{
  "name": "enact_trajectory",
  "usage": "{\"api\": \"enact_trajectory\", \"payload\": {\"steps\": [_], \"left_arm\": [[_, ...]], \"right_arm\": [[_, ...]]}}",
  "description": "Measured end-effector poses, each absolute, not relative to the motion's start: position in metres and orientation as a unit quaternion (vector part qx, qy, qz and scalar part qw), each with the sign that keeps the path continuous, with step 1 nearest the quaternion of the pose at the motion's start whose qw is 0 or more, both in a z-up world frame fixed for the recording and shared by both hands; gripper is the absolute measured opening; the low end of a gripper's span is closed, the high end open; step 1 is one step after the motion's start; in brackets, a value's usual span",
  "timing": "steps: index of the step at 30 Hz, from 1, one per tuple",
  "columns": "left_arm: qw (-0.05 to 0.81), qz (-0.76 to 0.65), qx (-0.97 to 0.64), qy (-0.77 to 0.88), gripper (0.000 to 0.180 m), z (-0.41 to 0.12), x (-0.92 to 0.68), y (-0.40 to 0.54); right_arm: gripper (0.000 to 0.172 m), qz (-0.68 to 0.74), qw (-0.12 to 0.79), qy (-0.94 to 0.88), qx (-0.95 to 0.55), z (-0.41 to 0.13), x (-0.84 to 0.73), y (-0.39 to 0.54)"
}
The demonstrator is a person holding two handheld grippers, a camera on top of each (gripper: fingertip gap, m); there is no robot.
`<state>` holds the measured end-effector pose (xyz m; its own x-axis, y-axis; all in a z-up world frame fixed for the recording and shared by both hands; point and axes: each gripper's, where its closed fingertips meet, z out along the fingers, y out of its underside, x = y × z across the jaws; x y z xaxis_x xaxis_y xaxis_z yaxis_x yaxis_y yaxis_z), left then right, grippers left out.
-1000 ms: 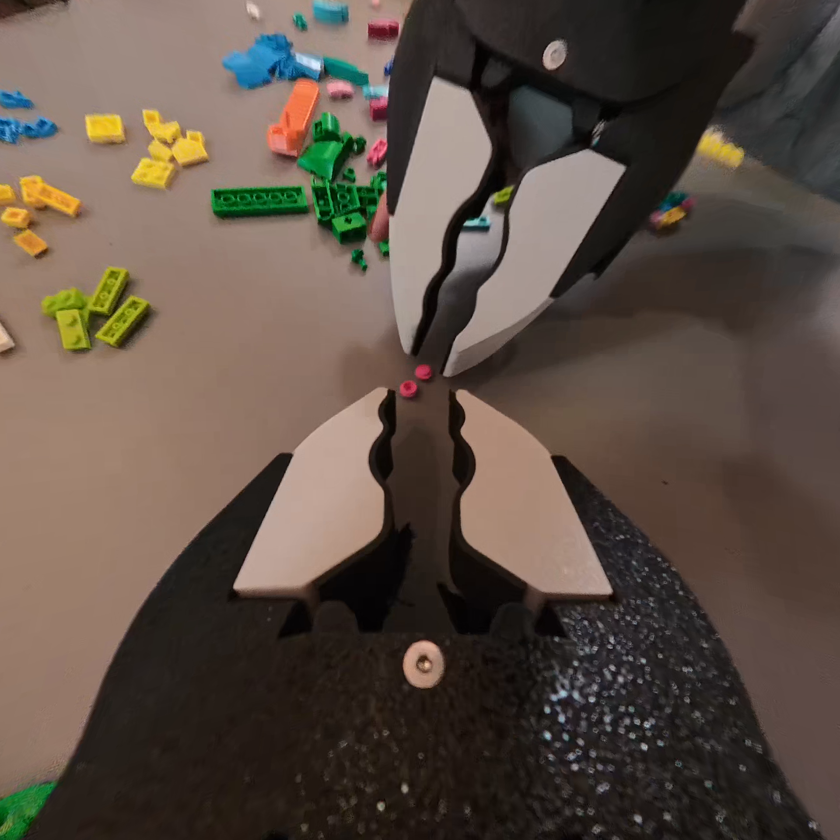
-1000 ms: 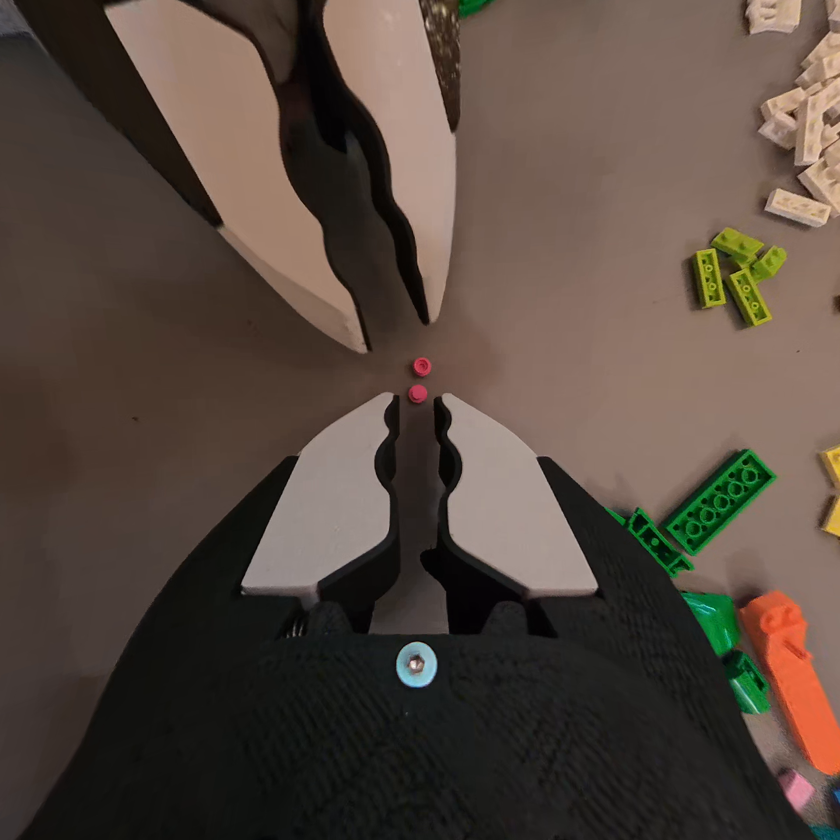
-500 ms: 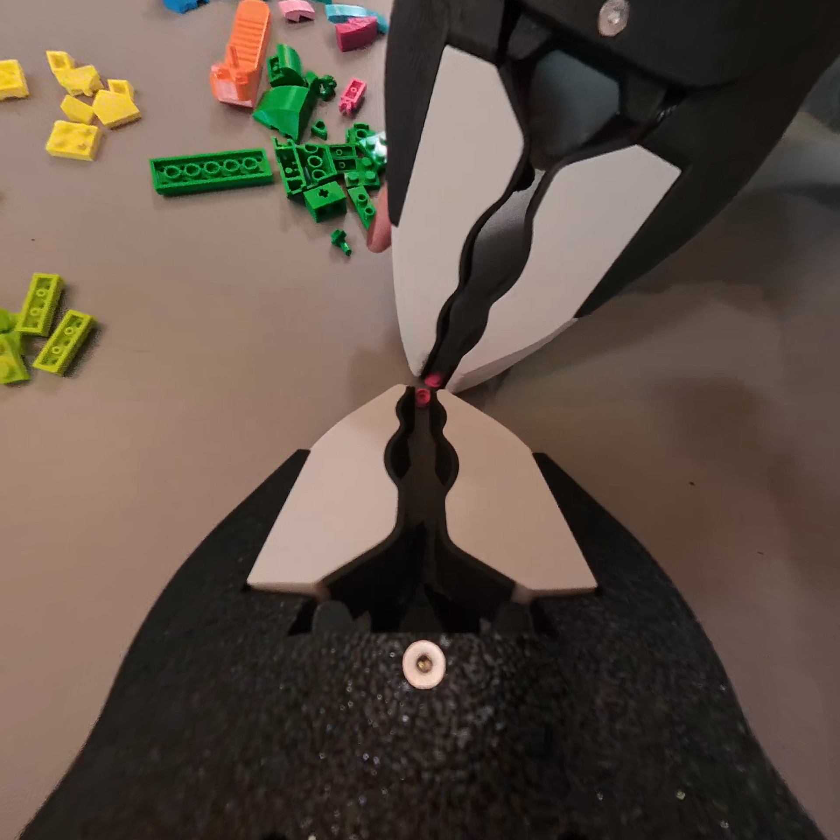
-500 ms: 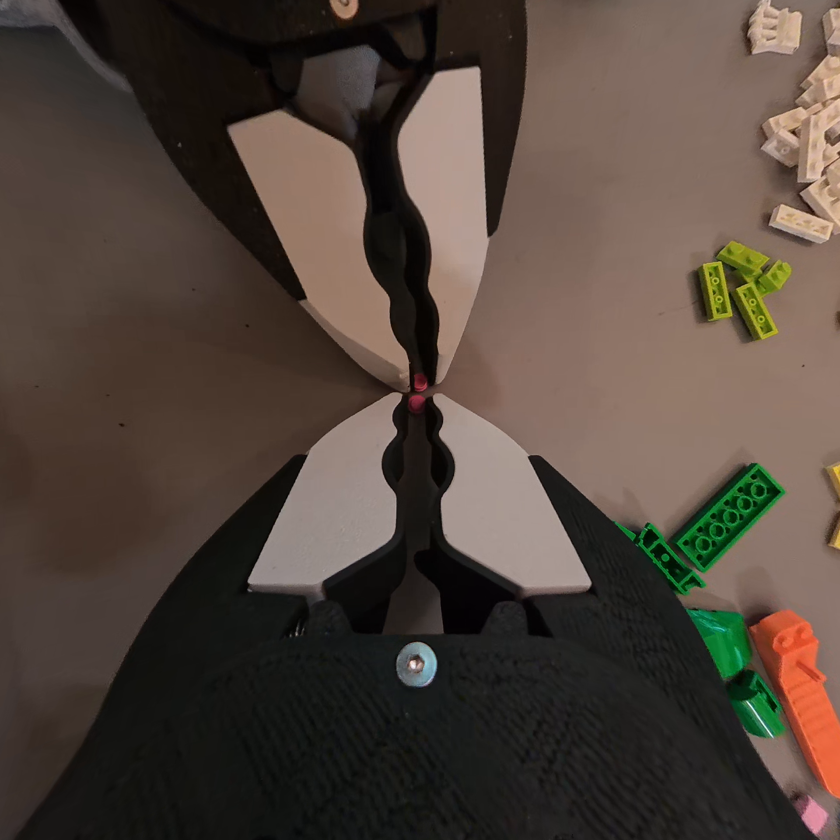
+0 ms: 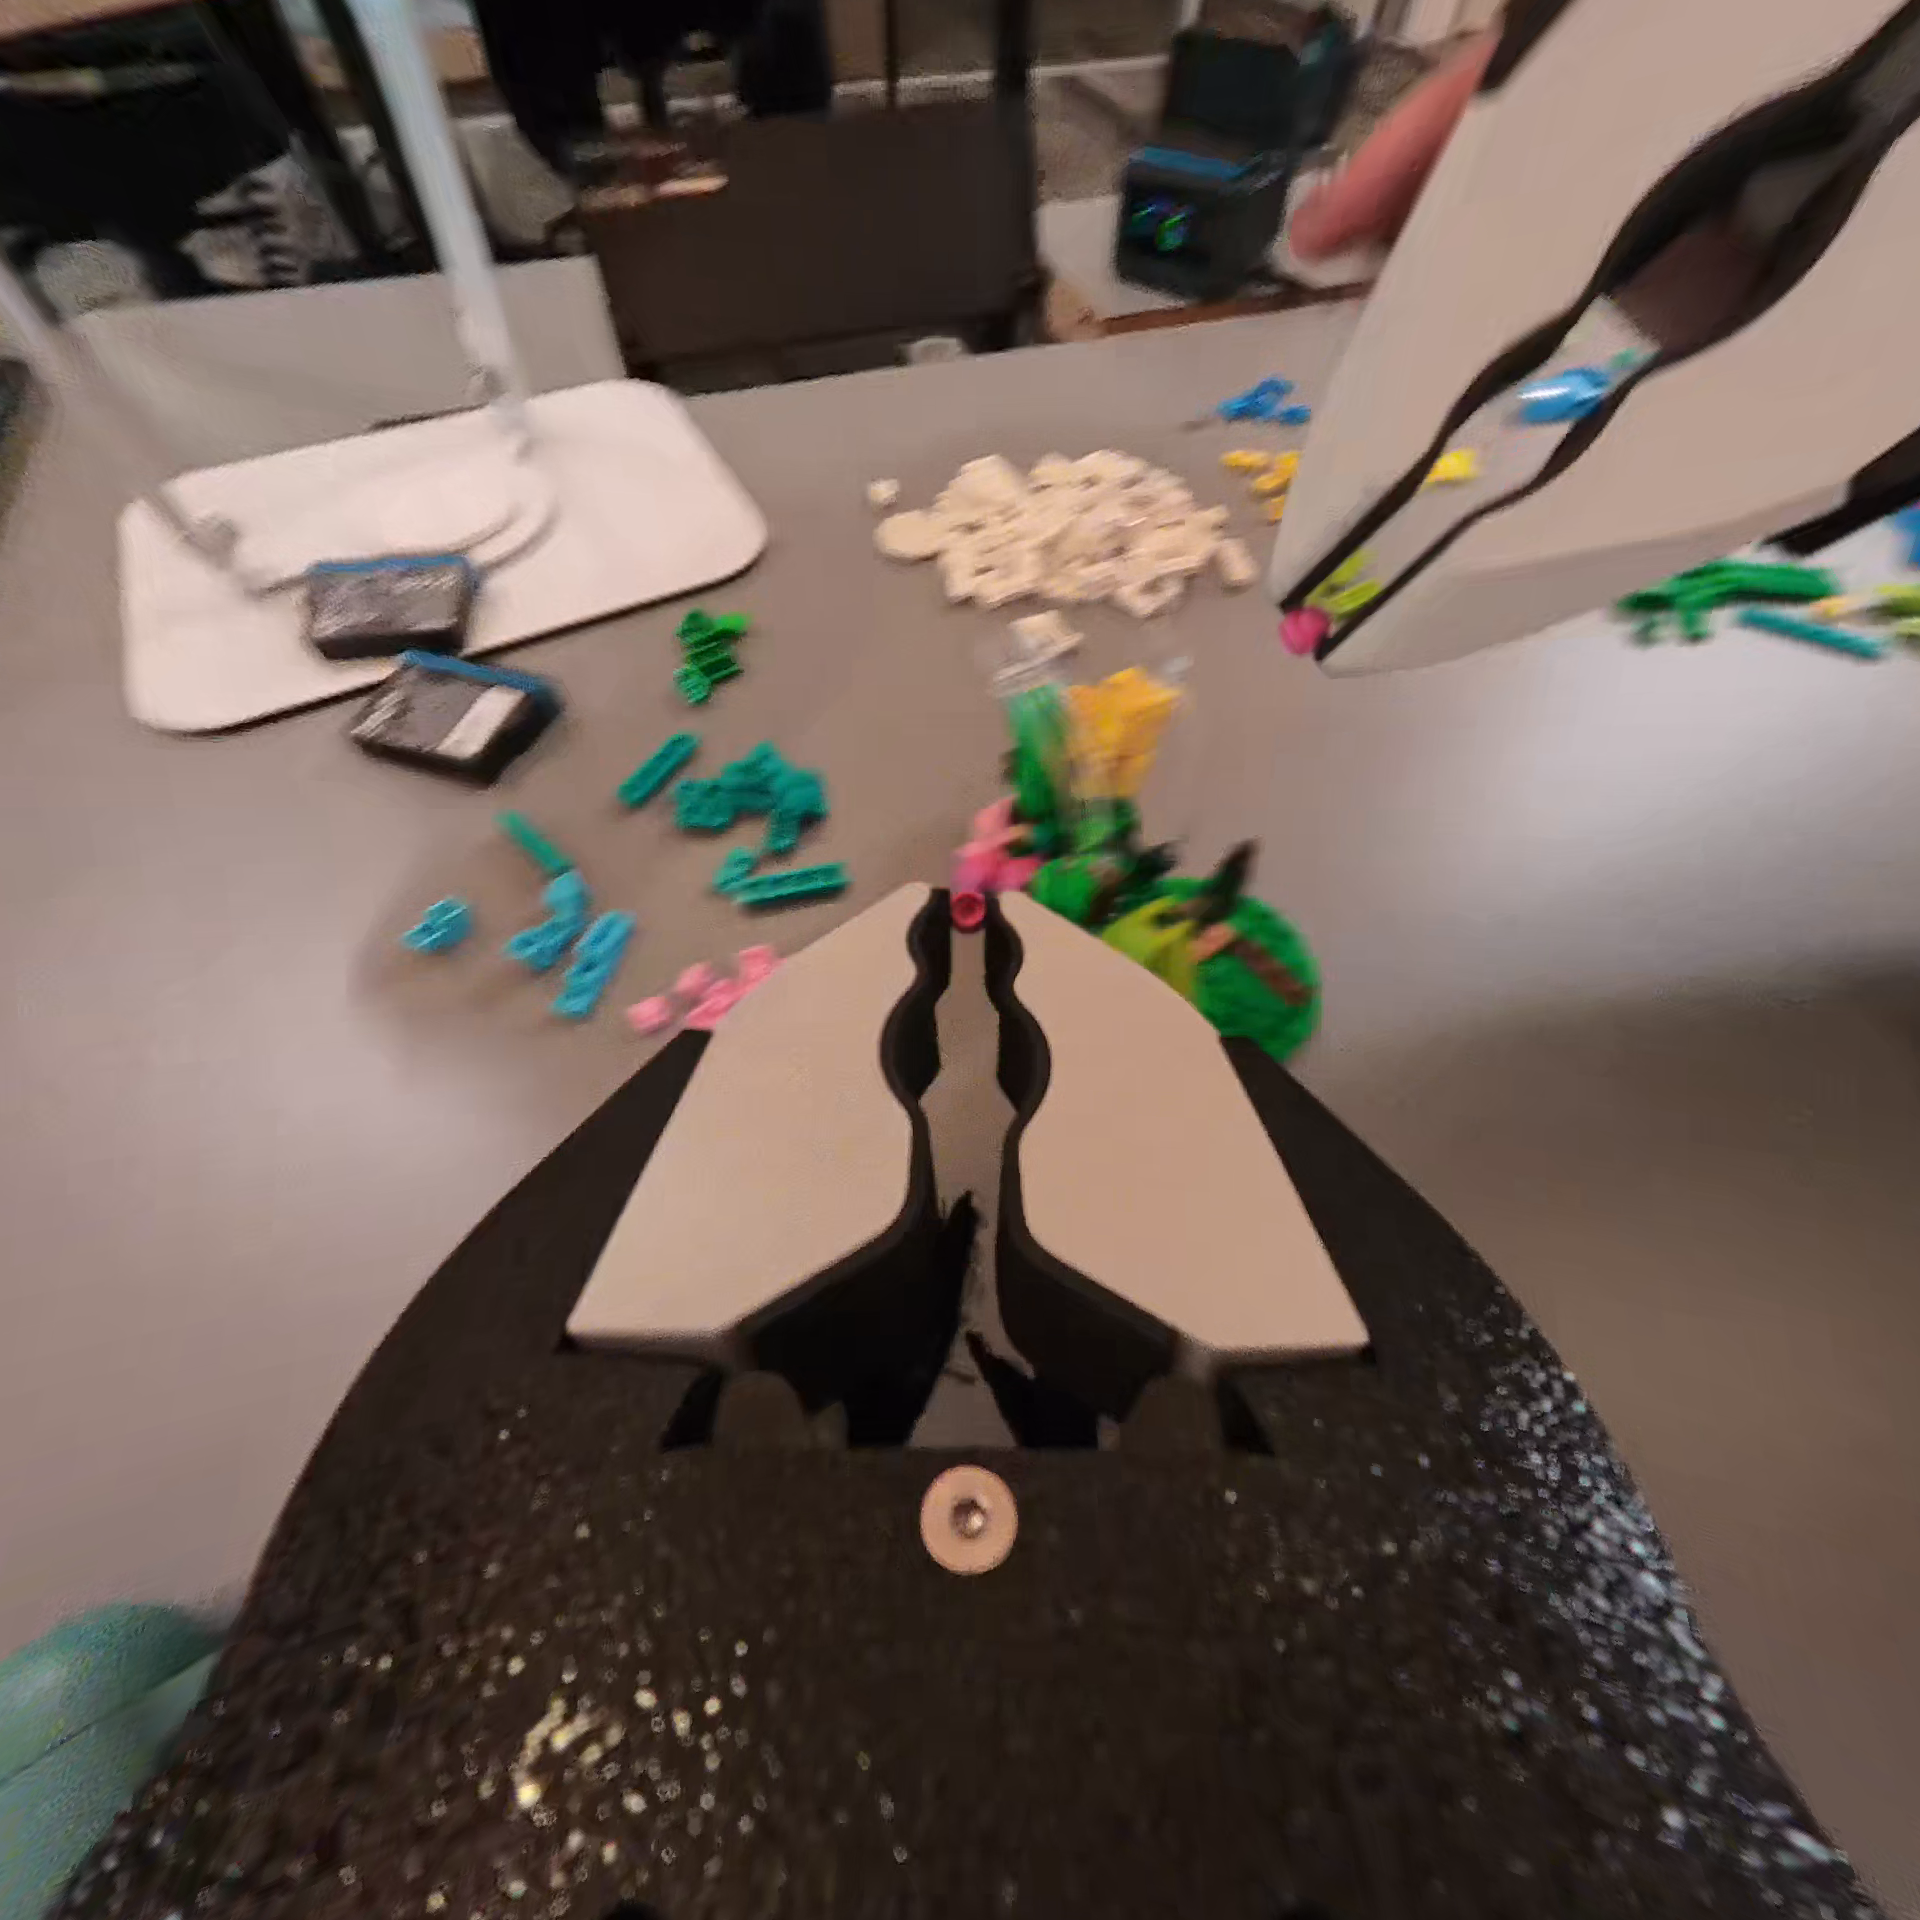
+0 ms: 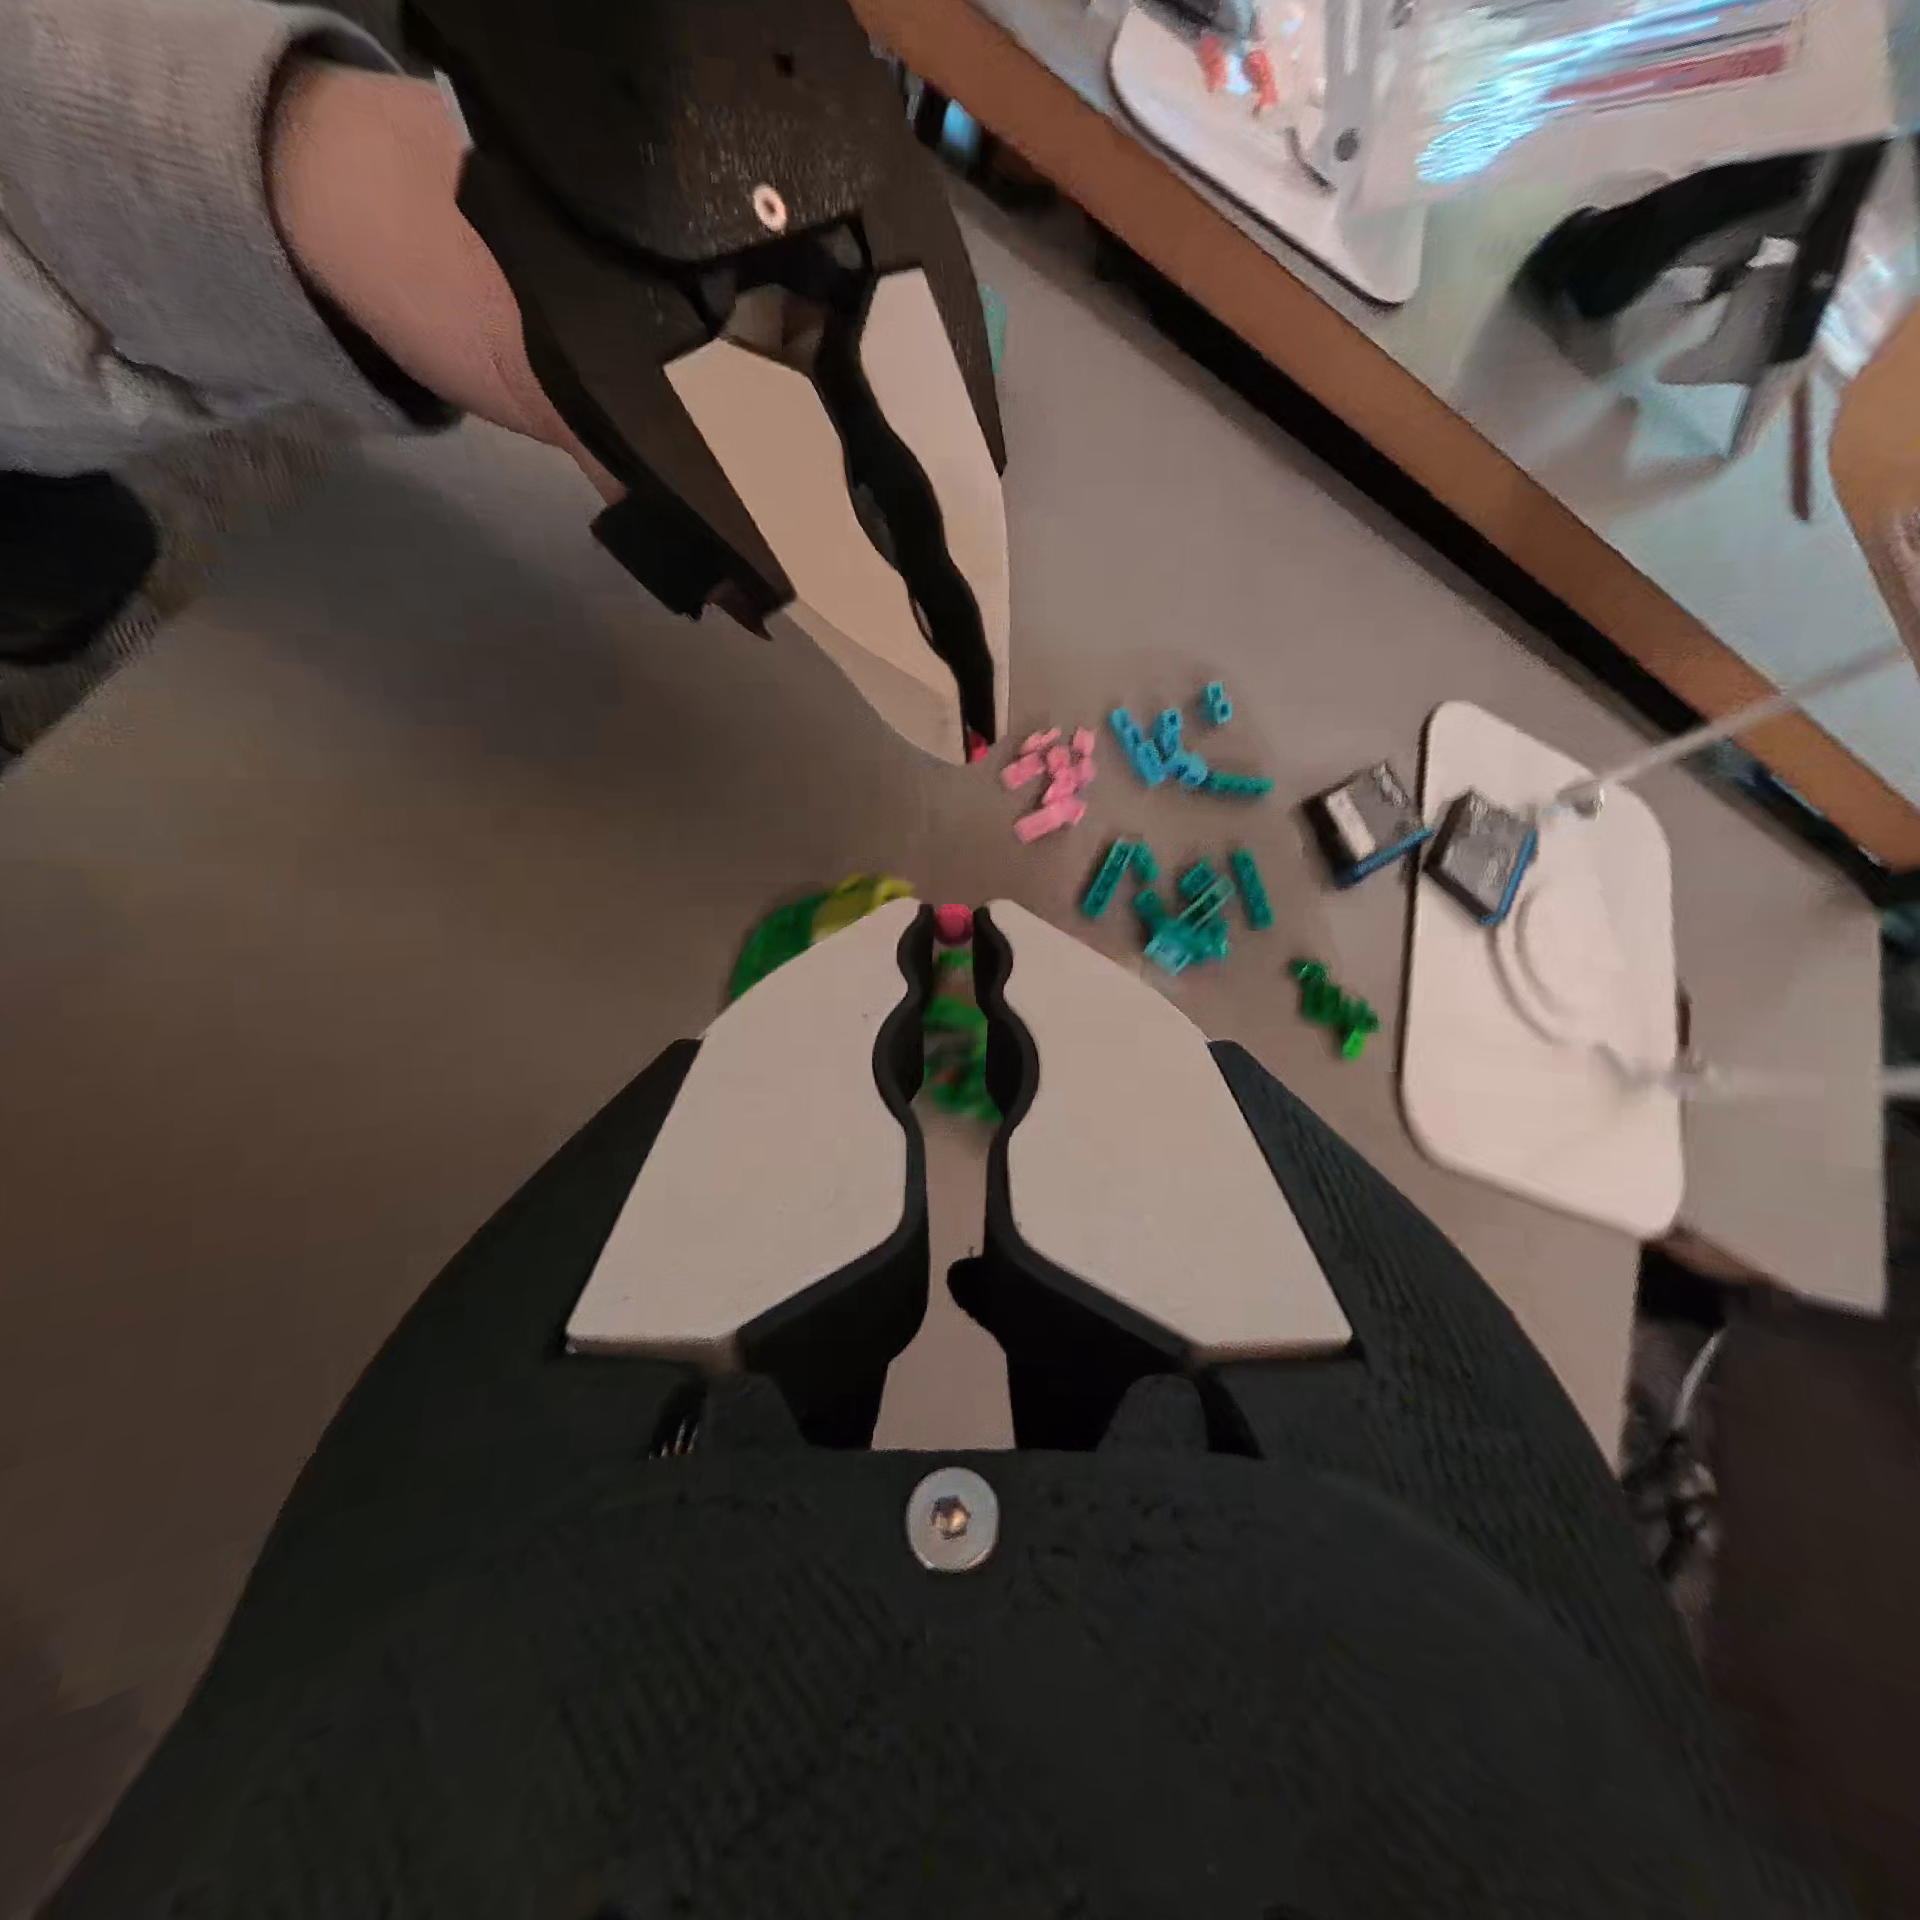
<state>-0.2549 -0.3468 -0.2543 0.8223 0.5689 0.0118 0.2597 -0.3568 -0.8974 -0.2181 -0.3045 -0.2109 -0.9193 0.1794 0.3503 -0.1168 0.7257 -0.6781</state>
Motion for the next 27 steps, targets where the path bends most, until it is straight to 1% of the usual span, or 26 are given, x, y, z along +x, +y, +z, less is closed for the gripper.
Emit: {"api": "enact_trajectory", "payload": {"steps": [1,5,9,11,13,15,18,22,24,27], "left_arm": [[0.495,0.160,-0.812,-0.266,0.006,-0.263,-0.267,-0.358],[0.446,0.168,-0.833,-0.281,0.006,-0.294,-0.289,-0.377],[0.408,0.171,-0.846,-0.297,0.006,-0.318,-0.302,-0.387],[0.415,0.164,-0.841,-0.305,0.006,-0.321,-0.304,-0.386],[0.416,0.157,-0.839,-0.314,0.007,-0.321,-0.306,-0.388],[0.422,0.157,-0.837,-0.310,0.007,-0.319,-0.307,-0.388],[0.436,0.160,-0.830,-0.310,0.007,-0.313,-0.308,-0.389],[0.455,0.151,-0.811,-0.334,0.022,-0.304,-0.309,-0.394],[0.477,0.155,-0.795,-0.341,0.026,-0.292,-0.308,-0.399],[0.529,0.149,-0.758,-0.350,0.025,-0.268,-0.302,-0.407]], "right_arm": [[0.005,0.344,0.194,-0.919,0.001,-0.214,-0.234,-0.318],[0.006,0.249,0.147,-0.955,0.061,-0.242,-0.273,-0.360],[0.006,0.148,0.116,-0.980,0.069,-0.283,-0.297,-0.364],[0.006,0.130,0.107,-0.984,0.064,-0.297,-0.302,-0.364],[0.007,0.141,0.098,-0.983,0.058,-0.303,-0.303,-0.369],[0.015,0.144,0.093,-0.984,0.048,-0.304,-0.306,-0.370],[0.019,0.145,0.096,-0.984,0.042,-0.300,-0.310,-0.367],[0.021,0.183,0.104,-0.978,0.008,-0.283,-0.313,-0.365],[0.022,0.208,0.129,-0.969,-0.010,-0.266,-0.315,-0.357],[0.022,0.276,0.180,-0.944,-0.038,-0.226,-0.304,-0.331]]}}
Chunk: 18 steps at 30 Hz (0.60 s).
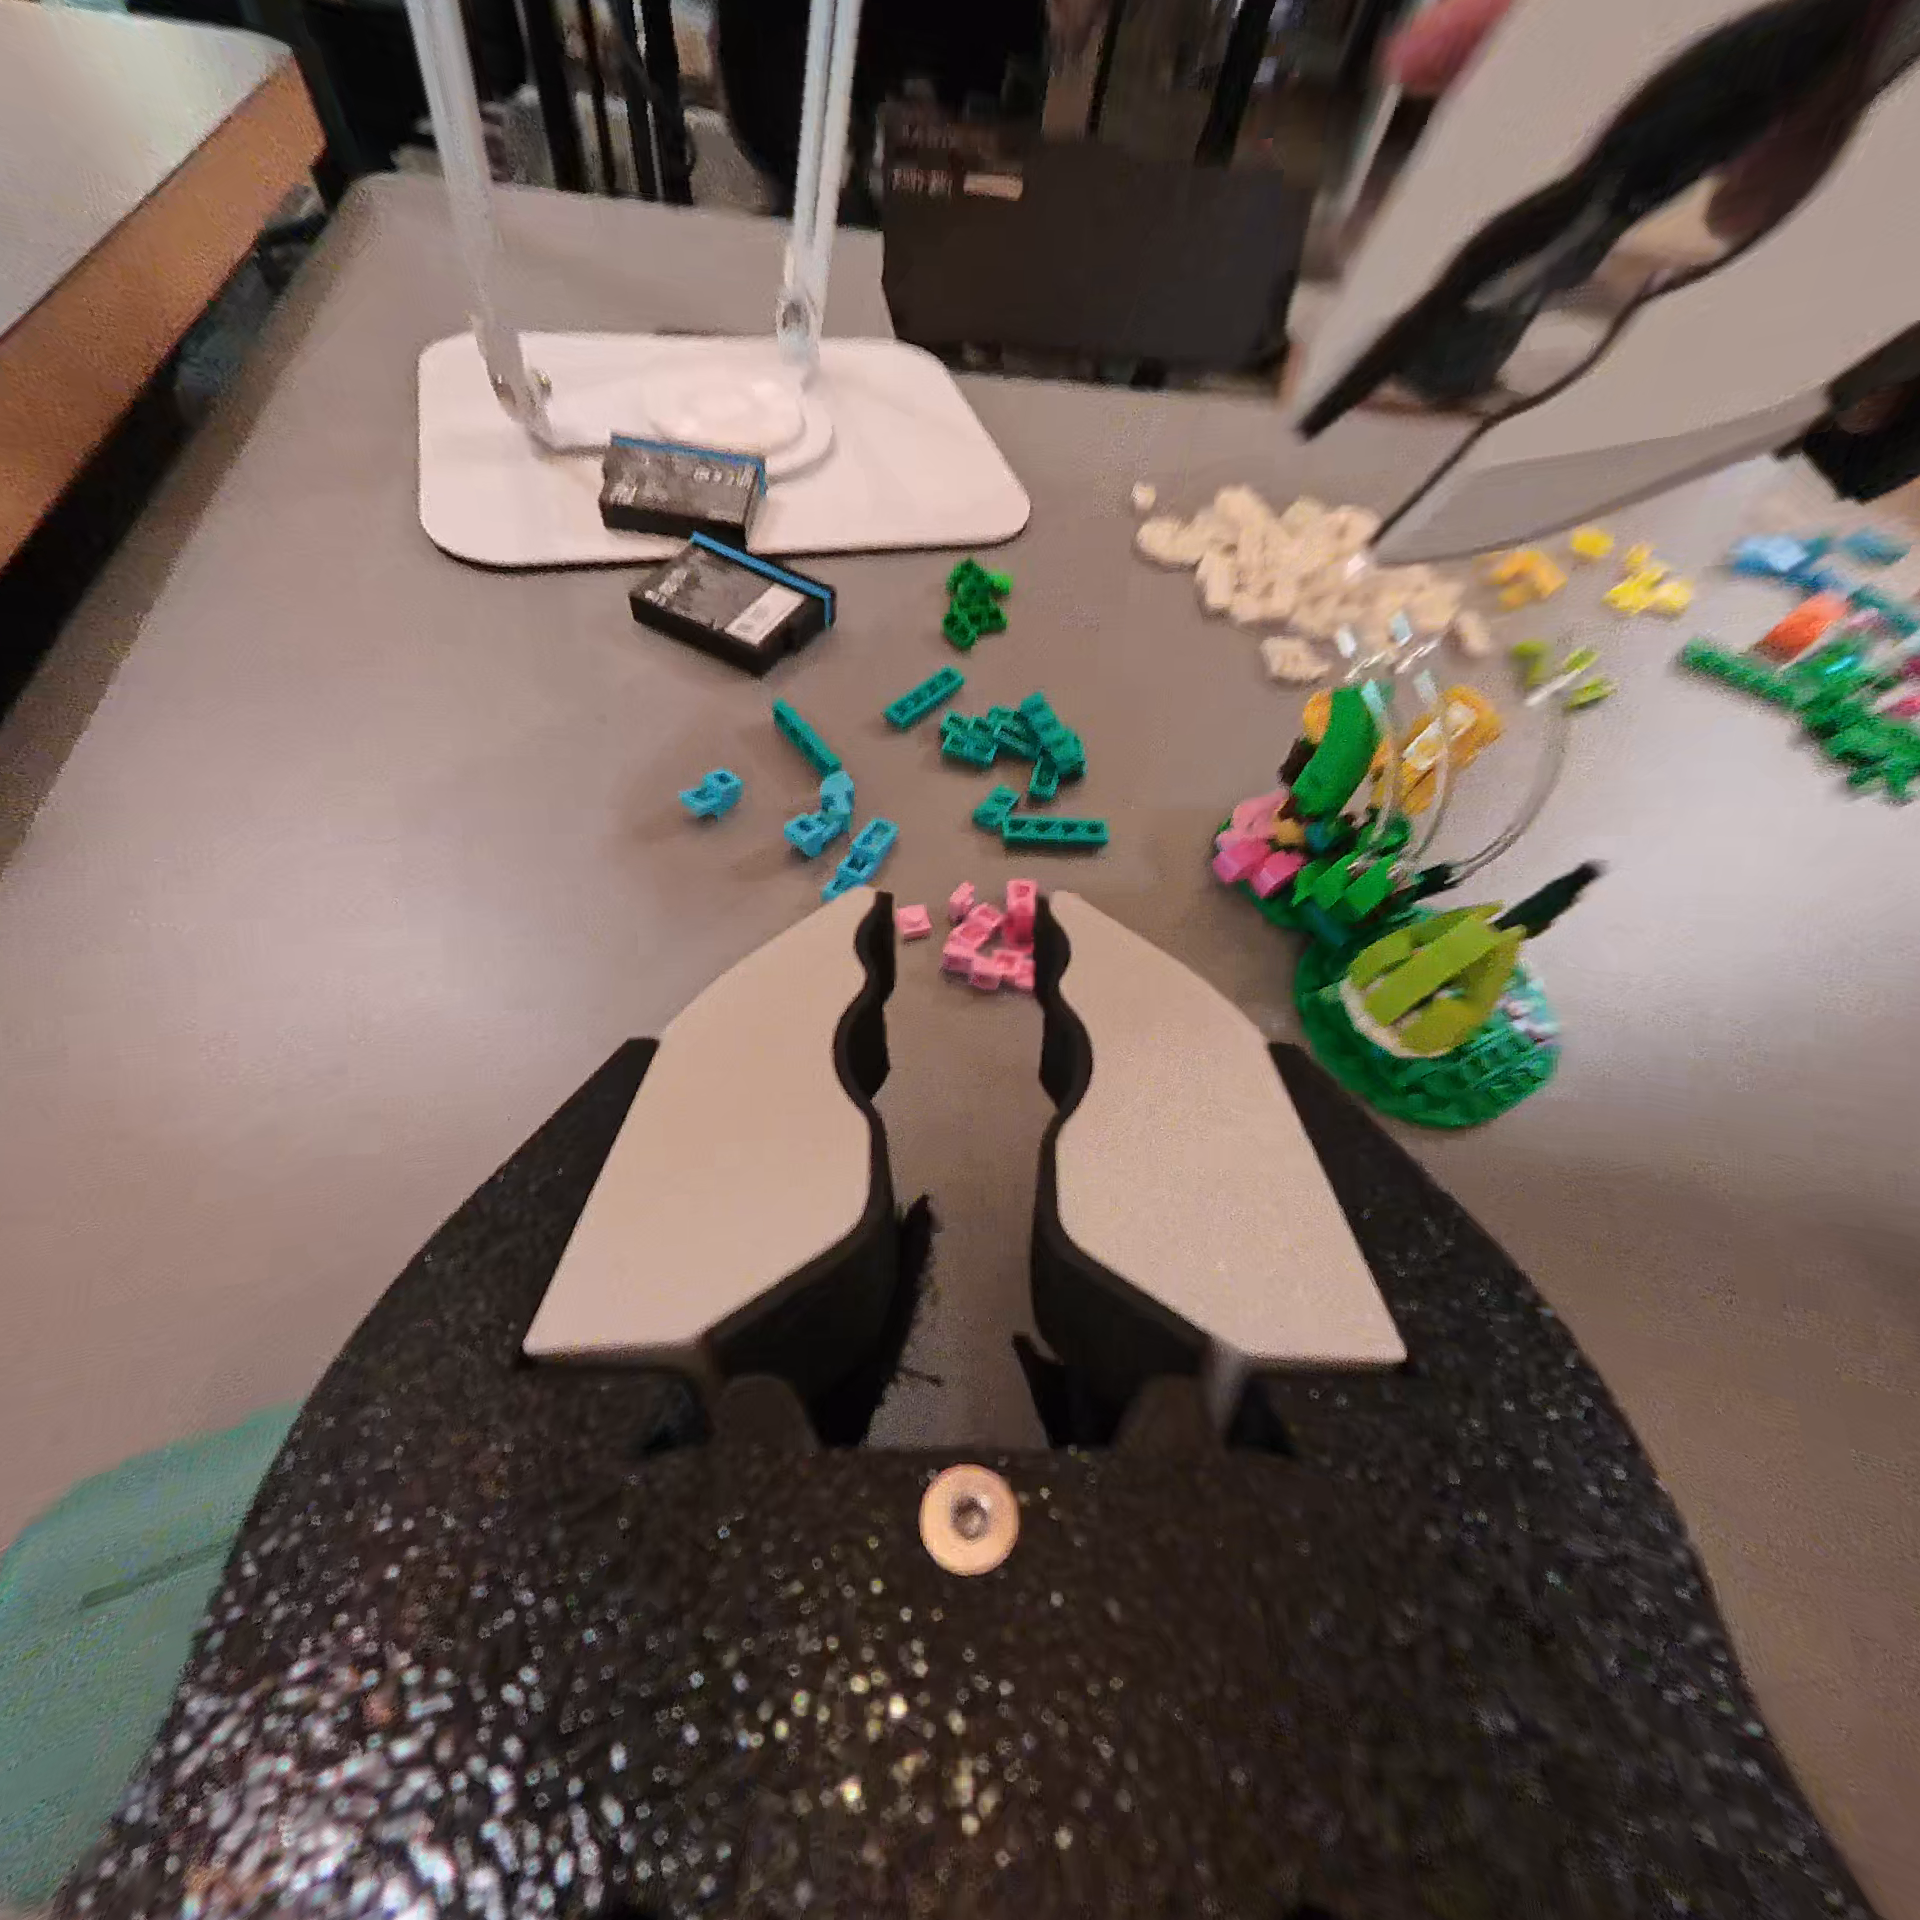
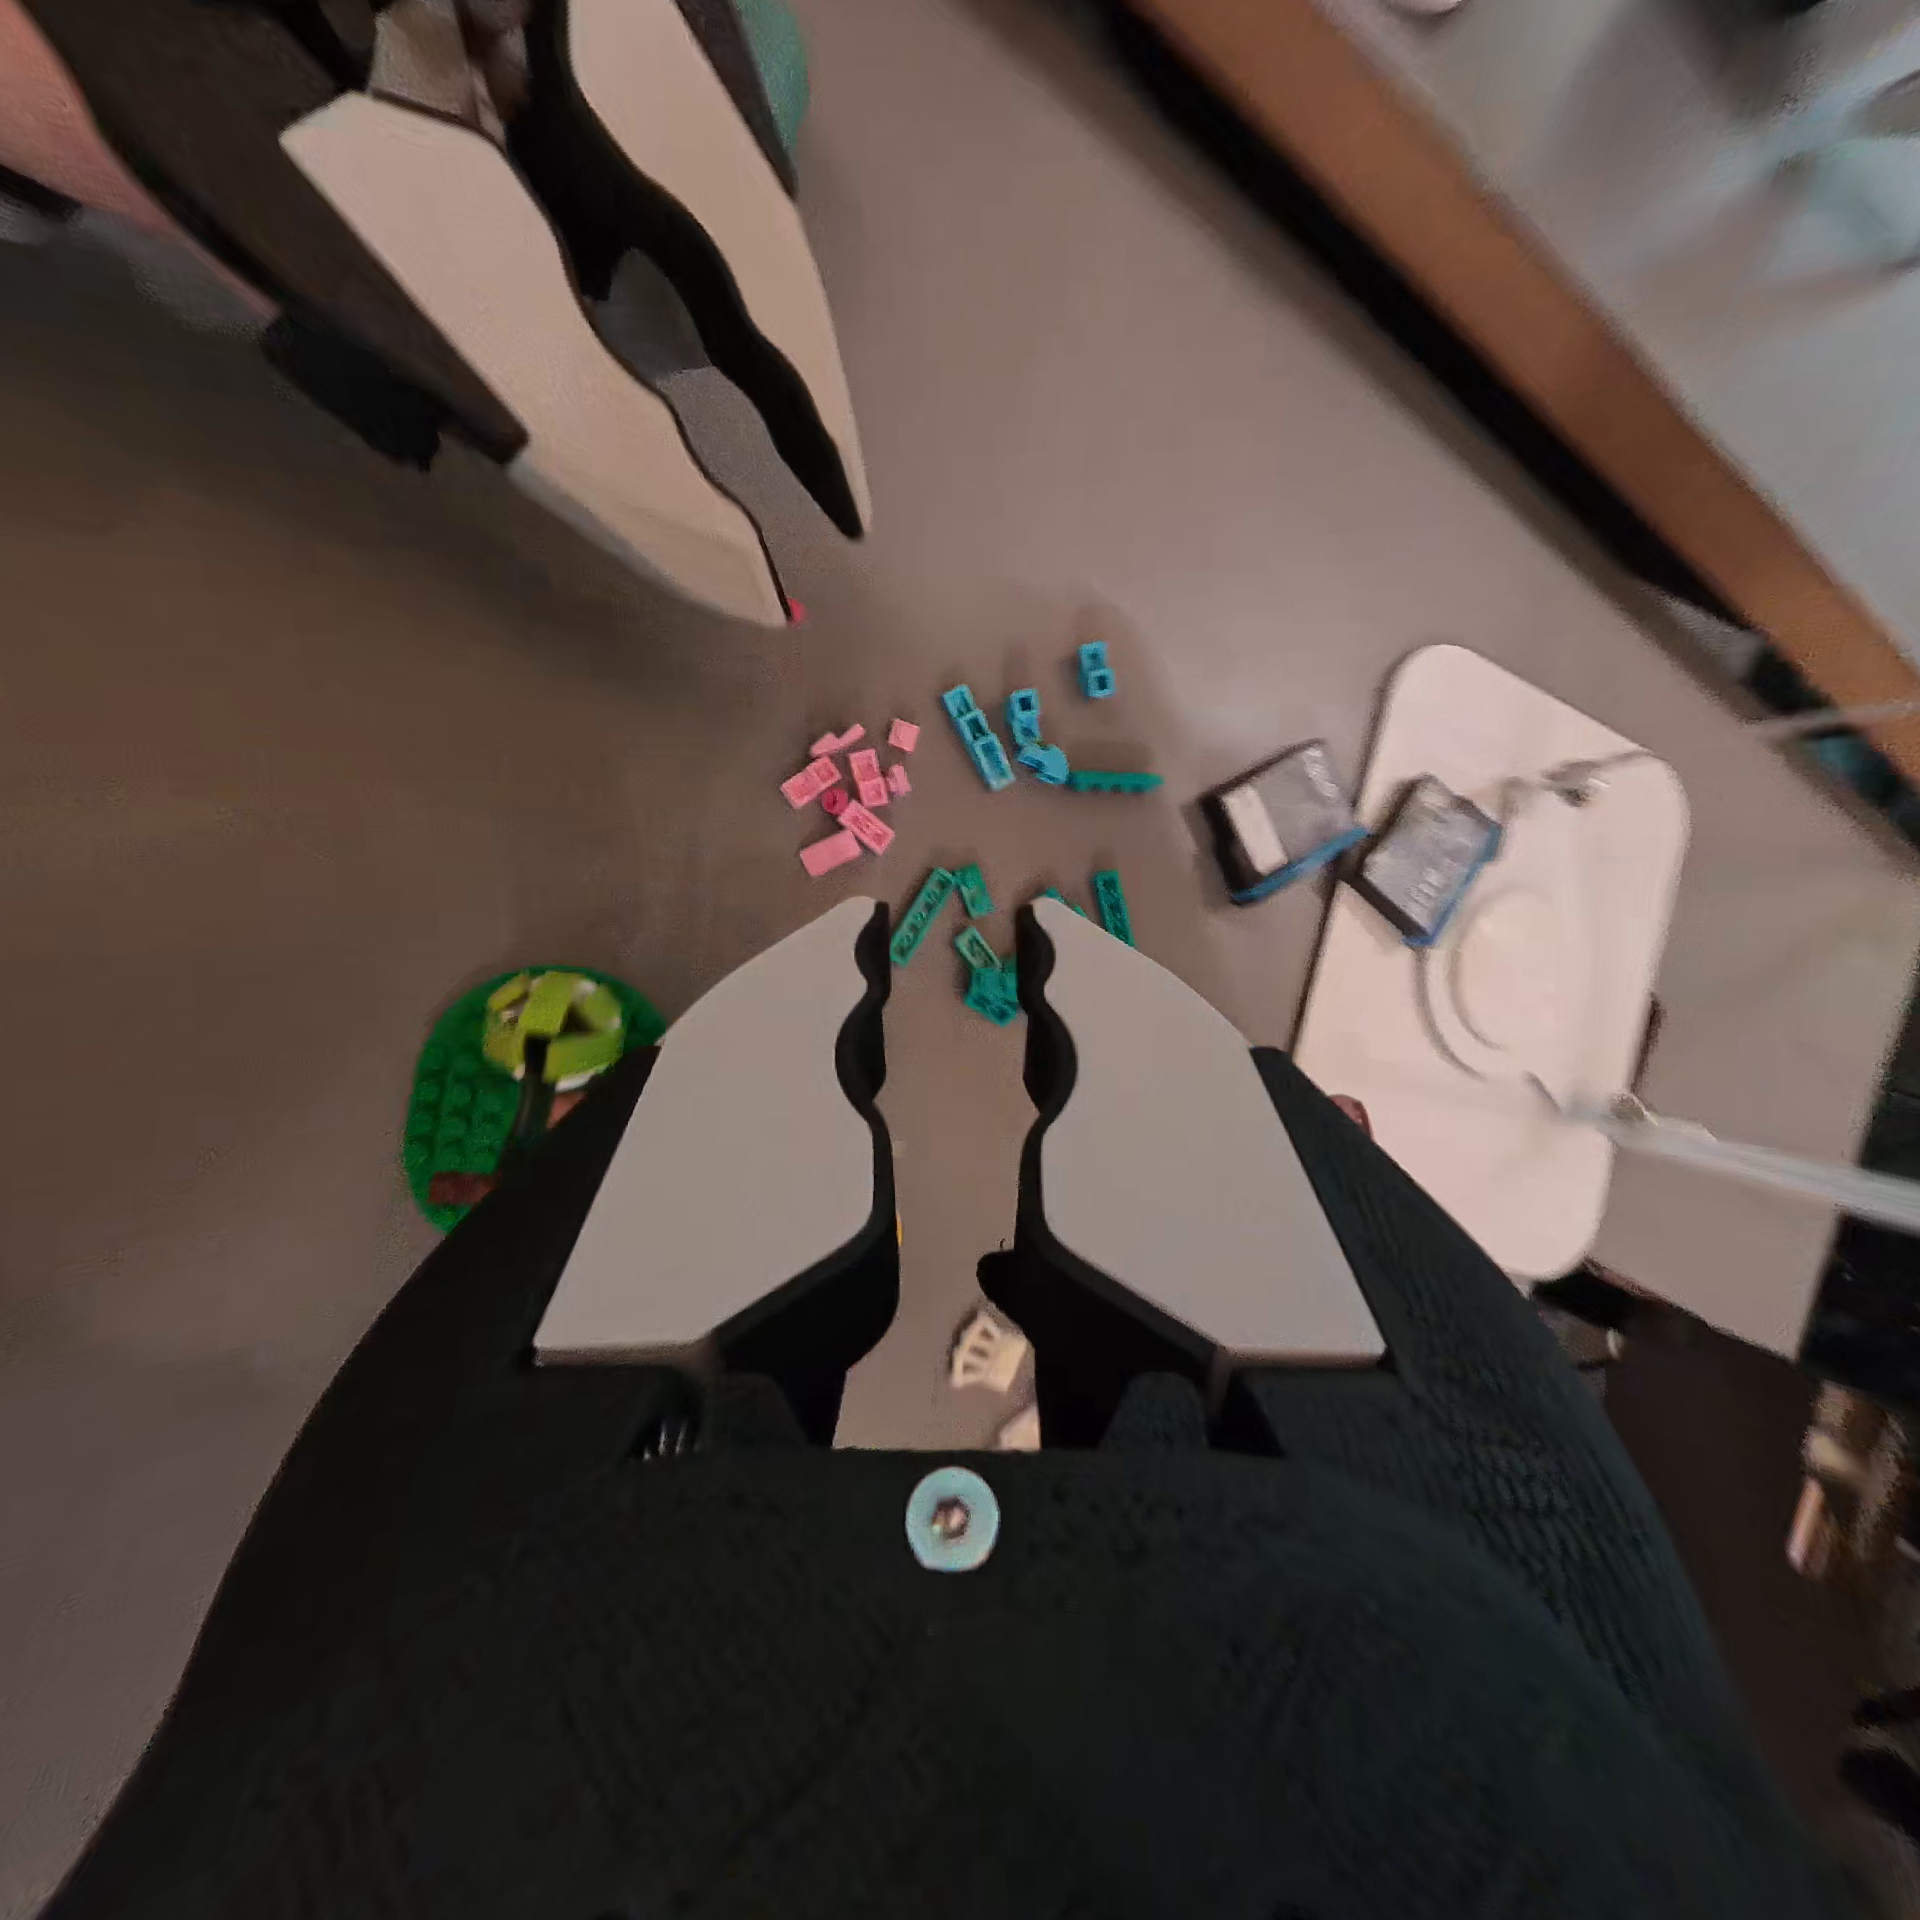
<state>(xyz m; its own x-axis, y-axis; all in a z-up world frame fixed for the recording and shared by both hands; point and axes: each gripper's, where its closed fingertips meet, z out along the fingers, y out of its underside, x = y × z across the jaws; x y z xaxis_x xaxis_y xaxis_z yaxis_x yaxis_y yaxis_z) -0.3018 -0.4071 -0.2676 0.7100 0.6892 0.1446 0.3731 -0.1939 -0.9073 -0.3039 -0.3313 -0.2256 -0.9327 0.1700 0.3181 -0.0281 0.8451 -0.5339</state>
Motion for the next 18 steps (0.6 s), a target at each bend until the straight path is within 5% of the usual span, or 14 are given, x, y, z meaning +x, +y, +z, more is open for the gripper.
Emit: {"api": "enact_trajectory", "payload": {"steps": [7,18], "left_arm": [[0.546,0.030,-0.742,-0.388,0.042,-0.267,-0.292,-0.399],[0.666,0.027,-0.706,-0.240,0.038,-0.196,-0.196,-0.272]], "right_arm": [[0.021,0.347,0.277,-0.888,-0.119,-0.186,-0.233,-0.207],[0.019,0.309,0.480,-0.727,-0.382,-0.170,-0.101,0.035]]}}
